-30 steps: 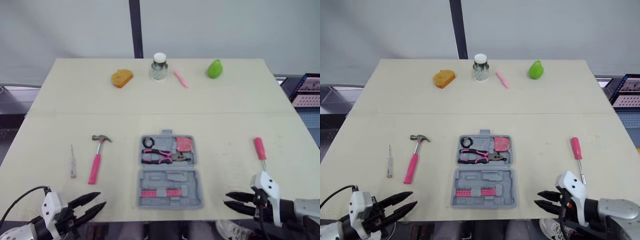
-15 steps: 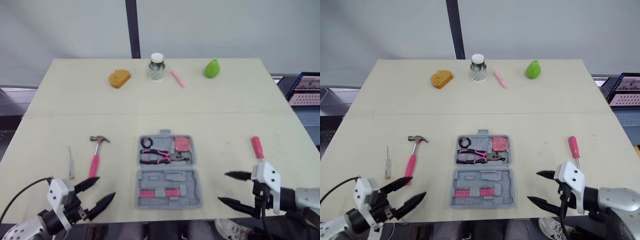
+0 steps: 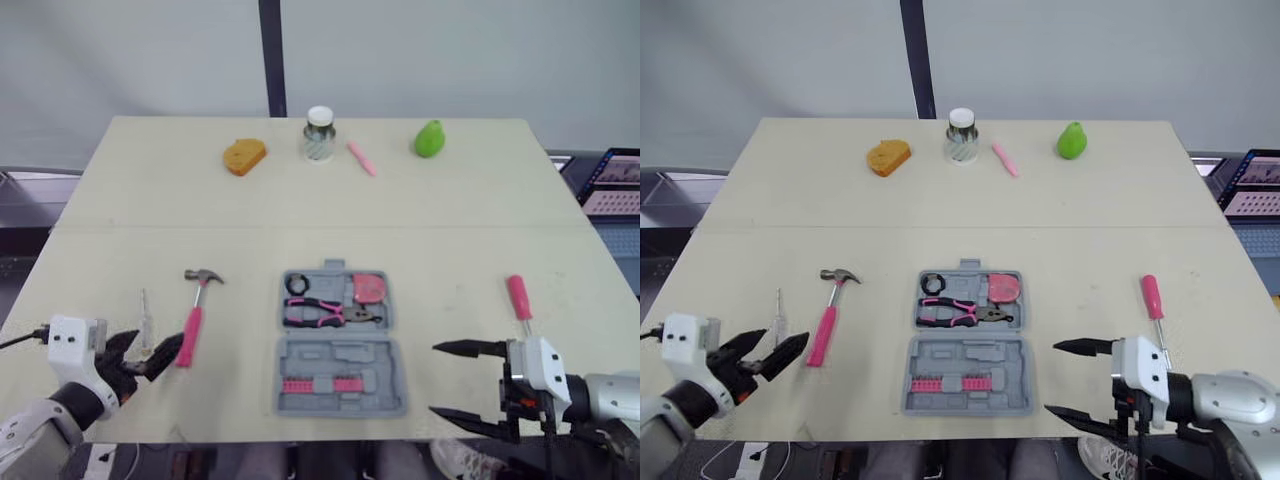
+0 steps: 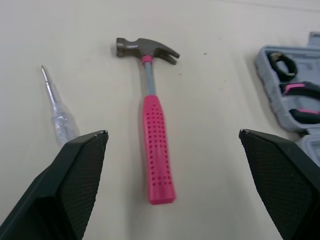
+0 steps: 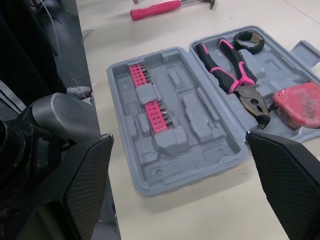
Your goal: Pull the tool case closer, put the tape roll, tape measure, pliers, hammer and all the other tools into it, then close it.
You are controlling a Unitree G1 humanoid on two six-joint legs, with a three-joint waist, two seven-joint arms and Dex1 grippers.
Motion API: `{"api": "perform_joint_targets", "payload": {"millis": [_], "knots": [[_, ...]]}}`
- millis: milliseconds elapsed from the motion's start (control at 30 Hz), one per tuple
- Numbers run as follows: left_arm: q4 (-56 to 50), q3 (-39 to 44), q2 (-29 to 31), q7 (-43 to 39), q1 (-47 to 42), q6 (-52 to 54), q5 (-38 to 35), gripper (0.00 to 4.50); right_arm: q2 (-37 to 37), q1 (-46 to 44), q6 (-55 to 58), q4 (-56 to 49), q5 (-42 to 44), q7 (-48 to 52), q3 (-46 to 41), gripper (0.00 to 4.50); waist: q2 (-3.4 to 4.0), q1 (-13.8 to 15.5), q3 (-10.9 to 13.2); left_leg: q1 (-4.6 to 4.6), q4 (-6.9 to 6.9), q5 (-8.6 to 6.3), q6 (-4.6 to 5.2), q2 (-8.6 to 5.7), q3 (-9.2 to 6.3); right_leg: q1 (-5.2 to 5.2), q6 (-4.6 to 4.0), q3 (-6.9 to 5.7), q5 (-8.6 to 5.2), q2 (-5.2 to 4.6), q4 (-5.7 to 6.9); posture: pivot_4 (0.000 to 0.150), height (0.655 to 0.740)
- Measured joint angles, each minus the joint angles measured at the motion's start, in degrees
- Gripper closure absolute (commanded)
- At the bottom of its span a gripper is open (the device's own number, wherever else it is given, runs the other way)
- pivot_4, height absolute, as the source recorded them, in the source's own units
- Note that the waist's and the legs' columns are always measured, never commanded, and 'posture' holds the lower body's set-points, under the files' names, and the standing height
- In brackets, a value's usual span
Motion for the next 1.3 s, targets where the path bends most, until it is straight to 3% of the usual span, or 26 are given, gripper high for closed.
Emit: {"api": "perform_joint_targets", "payload": {"millis": [300,500,767,1300], "knots": [[2.59,1.56,-3.17,13.67,-10.72,12.67,-1.46,0.00,-0.09,-2.07,0.21,1.96,-0.15,-0.77,1.41,0.02,-0.01,0.00,0.00,0.01,0.00,0.04,-0.08,0.01,0.00,0.00,0.00,-0.01,0.00,0.02,0.06,0.150,0.6950],[8.65,3.89,-3.12,18.38,-19.73,19.79,-1.07,0.00,-0.13,-1.68,0.31,1.97,-0.27,-1.98,1.28,0.02,-0.03,0.19,-0.01,0.00,0.00,0.06,-0.08,-0.08,-0.01,-0.06,0.00,-0.01,0.00,0.02,0.16,0.150,0.6950],[16.43,1.91,-2.66,19.41,-30.52,26.23,3.51,0.00,-0.13,-0.94,0.38,1.89,-0.74,-4.22,0.80,0.02,-0.05,0.14,-0.01,0.00,0.00,0.09,-0.12,-0.12,0.01,-0.13,0.00,-0.07,0.00,0.06,0.55,0.150,0.6950],[22.06,-1.39,-8.49,18.62,-33.66,27.41,16.24,0.00,-0.14,0.44,1.56,0.63,-0.83,-6.75,-0.88,0.02,-0.18,0.18,-0.06,0.00,0.00,0.11,-0.16,-0.12,0.04,-0.17,0.01,-0.07,0.00,0.07,0.57,0.150,0.6950]]}}
